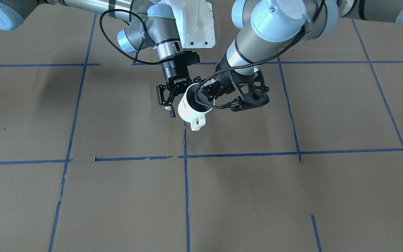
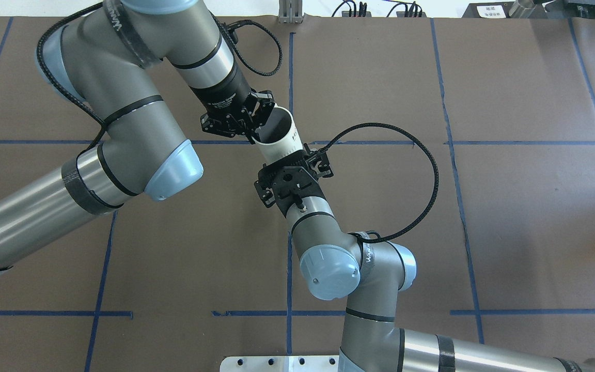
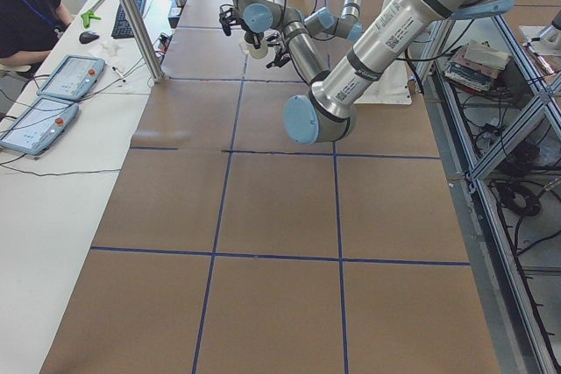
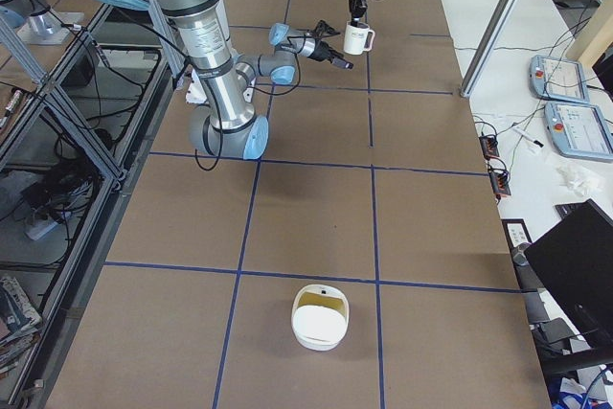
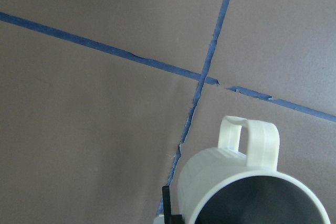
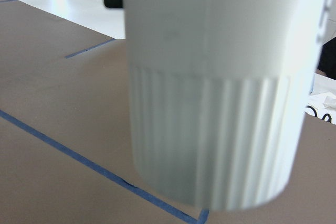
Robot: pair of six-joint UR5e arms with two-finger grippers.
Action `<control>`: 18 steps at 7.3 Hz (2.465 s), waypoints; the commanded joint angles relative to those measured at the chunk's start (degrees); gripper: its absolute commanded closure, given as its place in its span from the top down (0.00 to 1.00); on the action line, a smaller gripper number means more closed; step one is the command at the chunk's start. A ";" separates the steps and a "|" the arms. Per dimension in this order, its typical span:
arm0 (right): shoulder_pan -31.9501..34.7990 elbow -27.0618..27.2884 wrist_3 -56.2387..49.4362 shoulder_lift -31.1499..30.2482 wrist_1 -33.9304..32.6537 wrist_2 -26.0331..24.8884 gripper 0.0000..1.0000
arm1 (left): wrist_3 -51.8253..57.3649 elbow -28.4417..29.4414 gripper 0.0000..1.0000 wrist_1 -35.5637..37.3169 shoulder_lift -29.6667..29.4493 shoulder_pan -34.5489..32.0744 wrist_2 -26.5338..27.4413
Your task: Left arm hands cup to right arm to dump lemon
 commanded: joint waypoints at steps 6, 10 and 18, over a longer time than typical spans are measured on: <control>10.33 0.09 0.88 -2.35 -1.06 16.98 0.99 | 33.24 -11.45 0.00 8.00 23.27 -13.01 6.85; 33.05 0.61 0.45 -3.69 -15.90 58.13 0.97 | 33.19 -20.03 0.00 -2.66 45.79 -12.66 10.13; 57.90 0.70 -30.57 -14.40 -29.20 86.20 1.00 | 37.02 -4.72 1.00 -24.78 49.80 -12.57 9.43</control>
